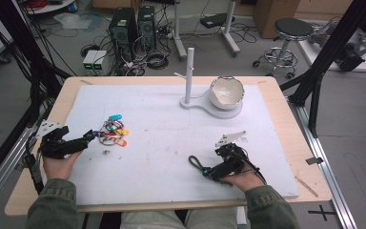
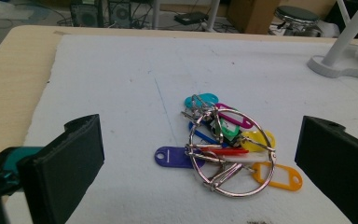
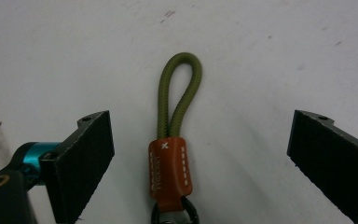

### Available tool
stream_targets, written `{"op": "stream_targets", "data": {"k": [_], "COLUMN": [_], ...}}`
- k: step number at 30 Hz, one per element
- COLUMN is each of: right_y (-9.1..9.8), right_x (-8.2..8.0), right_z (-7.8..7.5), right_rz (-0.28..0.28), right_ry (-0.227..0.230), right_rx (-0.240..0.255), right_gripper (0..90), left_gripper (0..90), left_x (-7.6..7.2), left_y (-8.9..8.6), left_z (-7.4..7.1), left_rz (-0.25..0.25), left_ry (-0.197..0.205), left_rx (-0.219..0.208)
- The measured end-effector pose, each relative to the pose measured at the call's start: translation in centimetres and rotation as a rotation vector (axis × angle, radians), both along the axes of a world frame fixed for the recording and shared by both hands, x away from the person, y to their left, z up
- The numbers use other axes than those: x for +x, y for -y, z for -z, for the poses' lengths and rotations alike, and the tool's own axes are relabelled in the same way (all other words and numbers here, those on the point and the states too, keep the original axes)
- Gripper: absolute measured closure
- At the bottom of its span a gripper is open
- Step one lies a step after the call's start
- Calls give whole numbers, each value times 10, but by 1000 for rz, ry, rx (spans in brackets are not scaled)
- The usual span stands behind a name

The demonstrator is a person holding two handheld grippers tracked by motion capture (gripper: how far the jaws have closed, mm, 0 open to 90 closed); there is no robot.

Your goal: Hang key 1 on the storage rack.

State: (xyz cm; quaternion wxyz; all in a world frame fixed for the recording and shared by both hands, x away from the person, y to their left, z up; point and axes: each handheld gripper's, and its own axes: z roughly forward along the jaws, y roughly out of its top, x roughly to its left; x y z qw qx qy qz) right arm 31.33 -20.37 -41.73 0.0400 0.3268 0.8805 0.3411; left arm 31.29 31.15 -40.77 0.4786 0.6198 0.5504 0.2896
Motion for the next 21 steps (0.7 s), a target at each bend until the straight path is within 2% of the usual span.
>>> {"op": "stream_targets", "data": {"k": [3,4,7,12,17,21], "right_y": [-3,-3,-4,-7,-10,-12], "right_x": [0,-1,-2,-5,-6,-6], "right_z": [2,2,2,3,3,2], "right_rz": [-11,-27,-49,-79,-76,-83], "right_ry": [-10,-19,-36,-46,-64,-74], "right_rx": [-17,-16,-27,-45,-84,-90], "right_gripper": [104,185,226,366,521,662], "left_gripper": [17,17,17,17,17,17], "left_x": [0,0,-1,-1,-1,-1], "left_y": [0,0,0,0,0,-1], "left_z": [0,0,-1,-1,0,0], "left_rz": [-3,-2,-5,-5,-6,-5], "left_ry": [1,3,6,6,5,4], "left_rx": [0,1,-1,0,-1,2]}}
